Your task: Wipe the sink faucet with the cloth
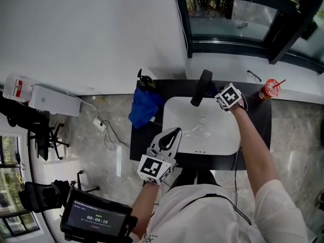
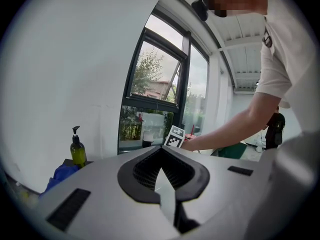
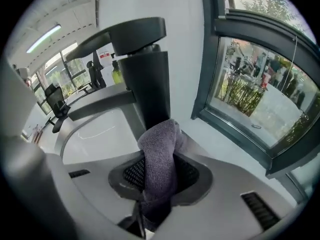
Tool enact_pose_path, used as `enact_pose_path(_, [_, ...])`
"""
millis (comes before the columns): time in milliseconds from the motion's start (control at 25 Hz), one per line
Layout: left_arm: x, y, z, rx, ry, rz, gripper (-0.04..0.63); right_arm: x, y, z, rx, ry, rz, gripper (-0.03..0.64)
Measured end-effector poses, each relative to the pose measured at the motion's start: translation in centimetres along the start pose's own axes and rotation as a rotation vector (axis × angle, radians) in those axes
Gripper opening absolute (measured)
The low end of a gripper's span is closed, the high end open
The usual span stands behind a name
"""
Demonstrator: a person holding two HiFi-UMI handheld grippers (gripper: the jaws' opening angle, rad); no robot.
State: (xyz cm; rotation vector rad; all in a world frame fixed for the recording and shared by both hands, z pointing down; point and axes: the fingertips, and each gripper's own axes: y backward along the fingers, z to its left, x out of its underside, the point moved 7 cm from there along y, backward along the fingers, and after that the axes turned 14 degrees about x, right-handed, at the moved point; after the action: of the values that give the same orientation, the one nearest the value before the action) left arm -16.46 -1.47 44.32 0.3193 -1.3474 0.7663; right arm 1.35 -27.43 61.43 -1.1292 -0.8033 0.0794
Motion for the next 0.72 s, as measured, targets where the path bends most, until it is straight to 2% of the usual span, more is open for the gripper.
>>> enact_pose_path(120, [0.1,0.0,-0.1,0.005,0.003,-0.003,0.0,-1.3,2.0,-0.3,-0.015,-0.001,-0.11,0.1])
enact_pose_path(360, [-0.8,-0.8,-0.7,0.044,-0.011,-0.017,0.0,-3.7,9.5,-1.7,-0.101,-0.034,-0.399,0.1])
enact_pose_path(480, [-1.2,-1.0,-0.8,0.048,-0.011,-0.022,0.0,-4.7,12.1,-2.9,-0.134,-0.145,-0.521,0.1])
enact_pose_path(600, [-1.3,-1.4,-0.6,0.05,-0.012,-0.021,0.0,-3.6,11.2,-4.1,-0.091,-0.218,-0.498,0.1])
enact_pose_path(720, [-1.2,-1.2,-0.5,0.04,-0.007,-0.016,0.0,-0.9,7.9,-4.1,-0.032,-0.202,-0.346,0.1])
